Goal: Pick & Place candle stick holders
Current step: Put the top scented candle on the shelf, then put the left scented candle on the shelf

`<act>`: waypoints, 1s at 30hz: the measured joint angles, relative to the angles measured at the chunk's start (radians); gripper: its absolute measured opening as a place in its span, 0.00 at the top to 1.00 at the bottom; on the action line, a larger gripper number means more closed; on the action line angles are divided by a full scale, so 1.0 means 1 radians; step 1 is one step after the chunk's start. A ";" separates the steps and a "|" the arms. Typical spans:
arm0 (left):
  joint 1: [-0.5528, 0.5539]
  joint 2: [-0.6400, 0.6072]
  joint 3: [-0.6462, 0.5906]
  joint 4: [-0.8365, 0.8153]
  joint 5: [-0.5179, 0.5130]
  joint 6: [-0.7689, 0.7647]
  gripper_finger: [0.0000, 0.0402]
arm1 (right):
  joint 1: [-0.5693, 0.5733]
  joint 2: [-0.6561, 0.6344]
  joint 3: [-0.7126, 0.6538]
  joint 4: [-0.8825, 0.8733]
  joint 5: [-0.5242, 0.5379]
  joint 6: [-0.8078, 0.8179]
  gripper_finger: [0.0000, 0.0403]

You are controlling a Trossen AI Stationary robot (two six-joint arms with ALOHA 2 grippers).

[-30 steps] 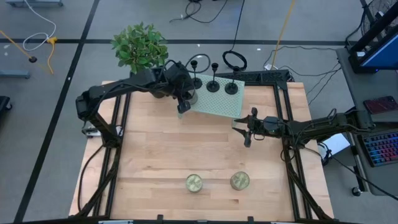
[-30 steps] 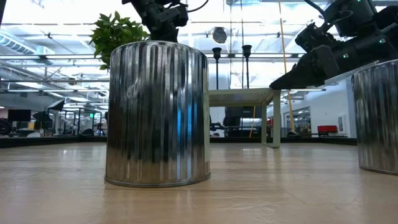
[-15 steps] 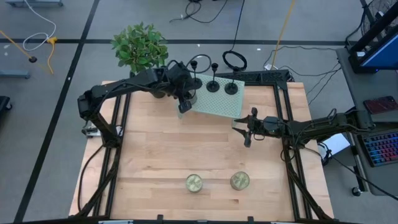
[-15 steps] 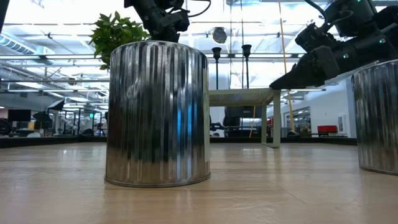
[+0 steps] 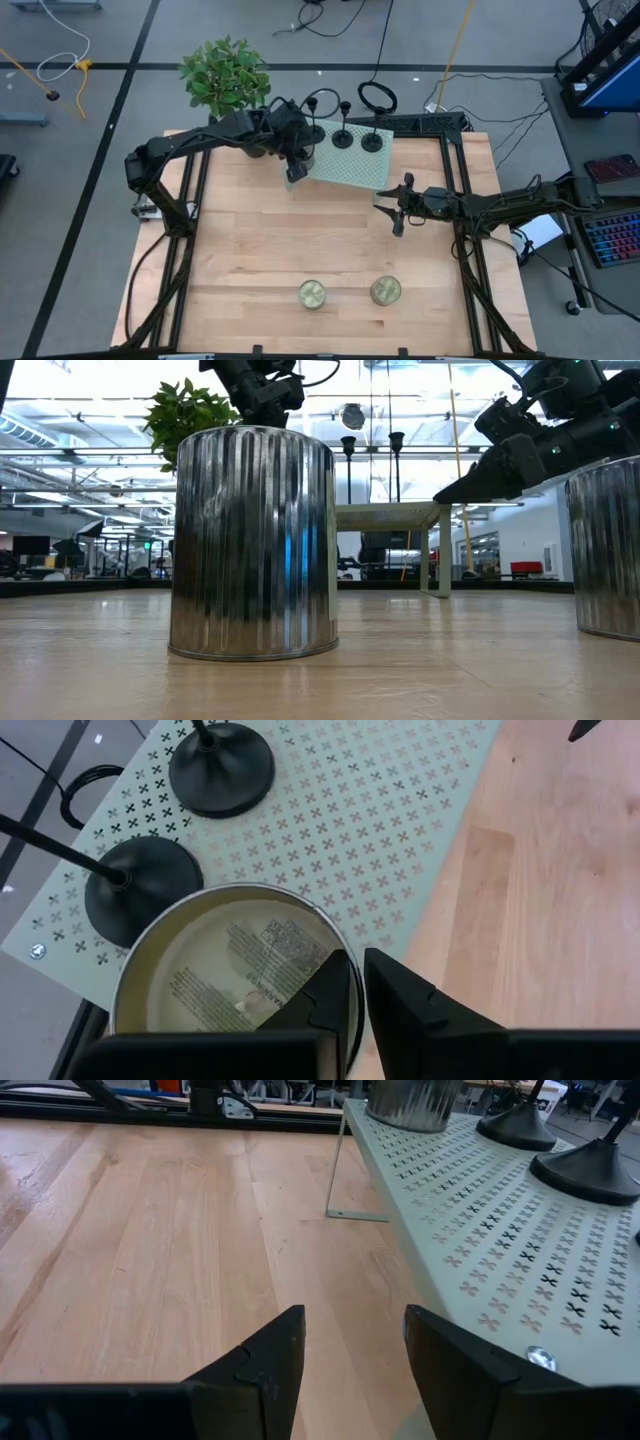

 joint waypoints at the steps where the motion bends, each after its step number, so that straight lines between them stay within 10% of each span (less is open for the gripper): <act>1: 0.000 0.000 0.000 0.006 0.000 0.000 0.89 | 0.000 0.000 0.000 0.000 0.000 0.000 0.59; 30: -0.021 -0.084 0.014 0.035 -0.002 -0.009 0.89 | 0.000 0.000 0.000 0.032 0.000 -0.002 0.59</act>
